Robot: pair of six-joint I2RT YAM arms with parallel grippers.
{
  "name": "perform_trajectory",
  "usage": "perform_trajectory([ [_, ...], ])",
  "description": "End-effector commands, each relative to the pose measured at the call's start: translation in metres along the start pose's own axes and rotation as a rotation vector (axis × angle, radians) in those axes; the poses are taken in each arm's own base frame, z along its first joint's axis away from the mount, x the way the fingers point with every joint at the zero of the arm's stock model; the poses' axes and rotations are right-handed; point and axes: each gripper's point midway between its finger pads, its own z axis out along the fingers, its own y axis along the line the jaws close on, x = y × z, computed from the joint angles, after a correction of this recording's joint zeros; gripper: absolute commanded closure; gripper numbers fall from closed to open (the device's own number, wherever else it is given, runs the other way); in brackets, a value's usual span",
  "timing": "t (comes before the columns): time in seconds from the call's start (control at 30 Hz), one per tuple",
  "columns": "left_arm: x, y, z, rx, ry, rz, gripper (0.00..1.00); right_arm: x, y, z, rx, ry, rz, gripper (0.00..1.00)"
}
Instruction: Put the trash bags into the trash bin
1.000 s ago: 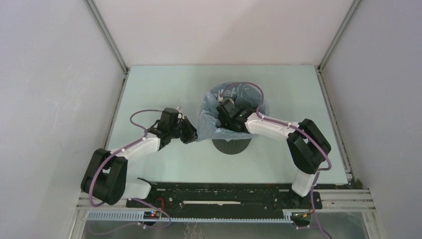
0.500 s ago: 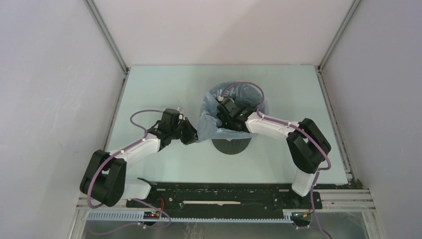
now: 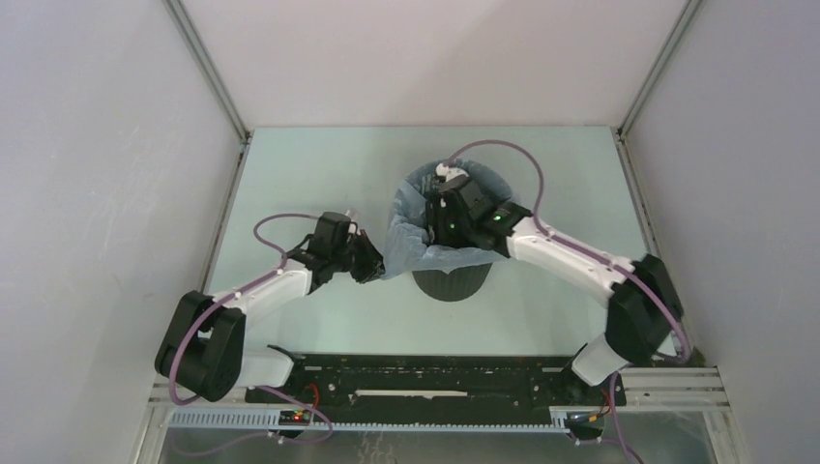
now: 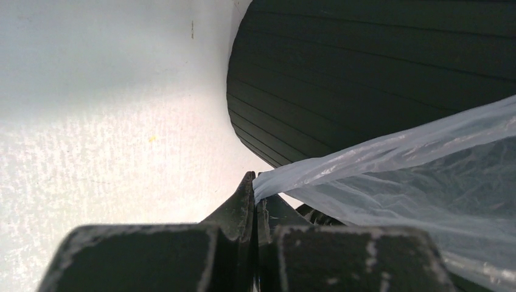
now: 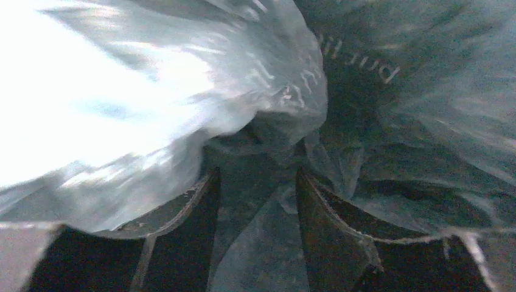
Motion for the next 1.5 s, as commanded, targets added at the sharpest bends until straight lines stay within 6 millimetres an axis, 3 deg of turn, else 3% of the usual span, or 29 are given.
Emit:
perform_trajectory([
  [0.0, -0.014, -0.028, -0.010, 0.052, -0.051, 0.069, 0.99, -0.057, 0.016, -0.058, -0.063, -0.185, 0.017, 0.42],
  [0.27, -0.014, -0.030, -0.015, 0.042, -0.059, 0.094, 0.95, -0.096, 0.016, -0.106, -0.064, -0.269, -0.005, 0.39],
  [0.37, -0.015, -0.032, -0.017, 0.038, -0.061, 0.105, 0.91, -0.112, 0.015, -0.122, -0.063, -0.301, -0.019, 0.33],
  [0.53, -0.017, -0.038, -0.020, 0.048, -0.067, 0.117, 0.86, -0.110, 0.008, -0.116, -0.025, -0.258, -0.037, 0.29],
  [0.67, -0.019, -0.043, -0.025, 0.049, -0.071, 0.144, 0.68, -0.105, 0.008, -0.119, -0.027, -0.232, -0.036, 0.23],
  [0.73, -0.021, -0.045, -0.030, 0.045, -0.084, 0.162, 0.54, -0.107, 0.007, -0.126, -0.029, -0.238, -0.045, 0.20],
  [0.83, -0.022, -0.044, -0.038, 0.028, -0.100, 0.190, 0.35, -0.112, 0.005, -0.143, -0.034, -0.247, -0.046, 0.19],
  [0.9, -0.022, -0.043, -0.044, 0.010, -0.107, 0.206, 0.29, -0.117, 0.009, -0.161, -0.066, -0.268, -0.052, 0.19],
  [1.03, -0.030, -0.042, -0.067, -0.021, -0.167, 0.239, 0.17, -0.120, 0.022, -0.206, -0.159, -0.320, -0.080, 0.15],
  [1.2, -0.049, -0.038, -0.111, -0.071, -0.290, 0.255, 0.09, -0.111, 0.013, -0.252, -0.207, -0.357, -0.039, 0.10],
  [1.33, -0.060, -0.051, -0.155, -0.051, -0.423, 0.259, 0.02, -0.098, -0.006, -0.275, -0.196, -0.386, 0.047, 0.04],
  [1.47, -0.061, -0.070, -0.185, 0.002, -0.496, 0.254, 0.00, -0.084, -0.024, -0.287, -0.194, -0.401, 0.112, 0.00],
])
